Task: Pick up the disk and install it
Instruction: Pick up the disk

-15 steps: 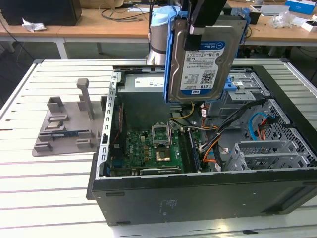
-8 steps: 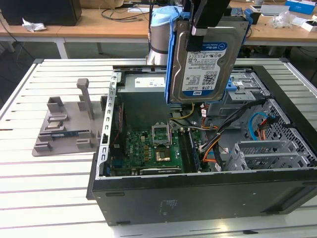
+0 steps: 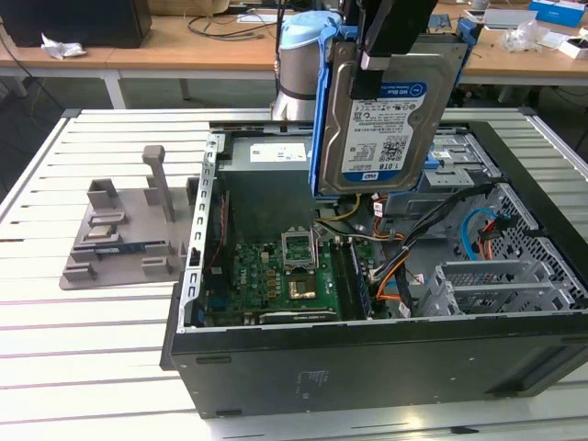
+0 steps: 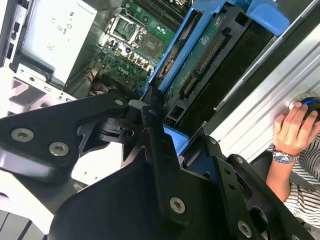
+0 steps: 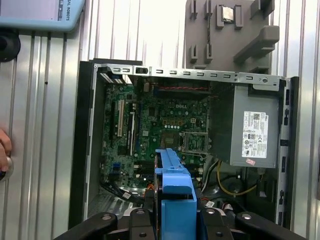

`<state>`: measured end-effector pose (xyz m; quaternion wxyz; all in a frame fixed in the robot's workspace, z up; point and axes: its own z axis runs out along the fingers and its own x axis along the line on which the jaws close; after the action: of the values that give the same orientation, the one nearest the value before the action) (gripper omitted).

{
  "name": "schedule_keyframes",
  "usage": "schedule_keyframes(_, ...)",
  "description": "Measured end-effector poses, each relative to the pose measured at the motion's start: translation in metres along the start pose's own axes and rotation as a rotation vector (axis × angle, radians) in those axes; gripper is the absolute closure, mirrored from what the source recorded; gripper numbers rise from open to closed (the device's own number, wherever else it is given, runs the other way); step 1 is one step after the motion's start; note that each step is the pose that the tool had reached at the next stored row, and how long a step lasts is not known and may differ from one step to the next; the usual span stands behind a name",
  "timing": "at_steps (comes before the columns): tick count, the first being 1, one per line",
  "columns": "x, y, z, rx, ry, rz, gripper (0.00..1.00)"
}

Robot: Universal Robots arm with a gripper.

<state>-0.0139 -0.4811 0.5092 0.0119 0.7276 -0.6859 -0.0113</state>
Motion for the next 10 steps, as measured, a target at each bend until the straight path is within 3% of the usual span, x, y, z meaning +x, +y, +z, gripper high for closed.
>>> schedule_keyframes(10,0.0042,-0.0064,0.0009,-0.0002,-0.0001,0.000,0.63)
